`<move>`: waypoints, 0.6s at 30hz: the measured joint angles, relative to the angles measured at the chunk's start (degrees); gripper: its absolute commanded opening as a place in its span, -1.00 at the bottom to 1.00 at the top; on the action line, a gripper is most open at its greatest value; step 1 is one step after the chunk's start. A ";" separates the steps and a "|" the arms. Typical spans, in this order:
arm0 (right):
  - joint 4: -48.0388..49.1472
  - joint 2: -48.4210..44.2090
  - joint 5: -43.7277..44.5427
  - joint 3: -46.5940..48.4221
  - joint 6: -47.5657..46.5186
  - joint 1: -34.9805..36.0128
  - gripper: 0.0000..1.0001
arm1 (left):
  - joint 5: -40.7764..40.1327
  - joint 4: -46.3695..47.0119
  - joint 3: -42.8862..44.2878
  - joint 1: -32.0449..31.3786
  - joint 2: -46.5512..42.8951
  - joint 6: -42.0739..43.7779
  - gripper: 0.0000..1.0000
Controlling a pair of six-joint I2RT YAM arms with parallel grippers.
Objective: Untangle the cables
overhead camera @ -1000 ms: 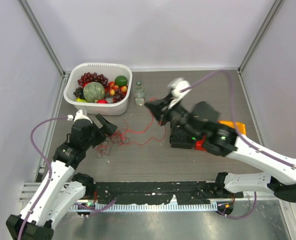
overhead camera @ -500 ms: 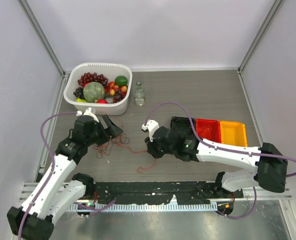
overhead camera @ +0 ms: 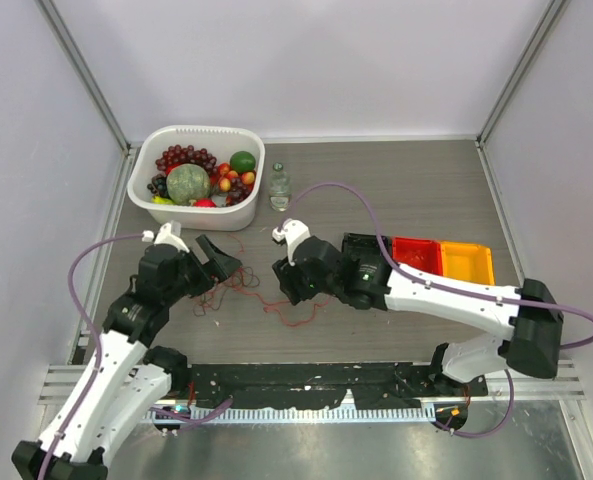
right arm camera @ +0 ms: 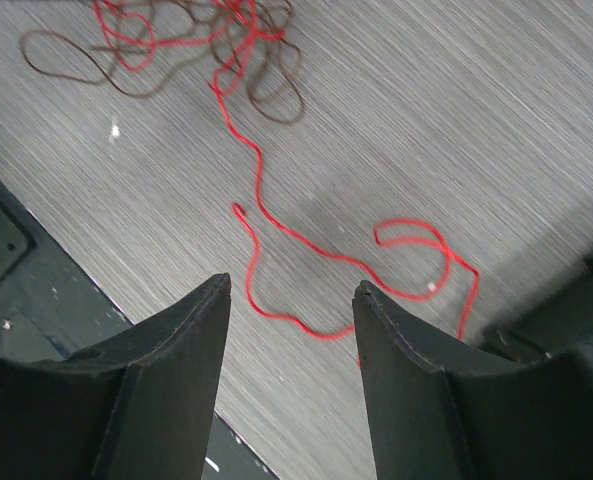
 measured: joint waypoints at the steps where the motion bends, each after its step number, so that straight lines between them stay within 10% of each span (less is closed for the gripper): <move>1: 1.36 1.20 -0.66 0.63 -0.11 0.00 0.15 | -0.39 -0.07 -0.26 0.02 -0.98 -0.22 0.79; 18: 31.30 30.62 -9.01 1.40 -5.18 -0.02 0.11 | -1.53 -5.84 -1.84 0.00 -16.61 -4.00 0.82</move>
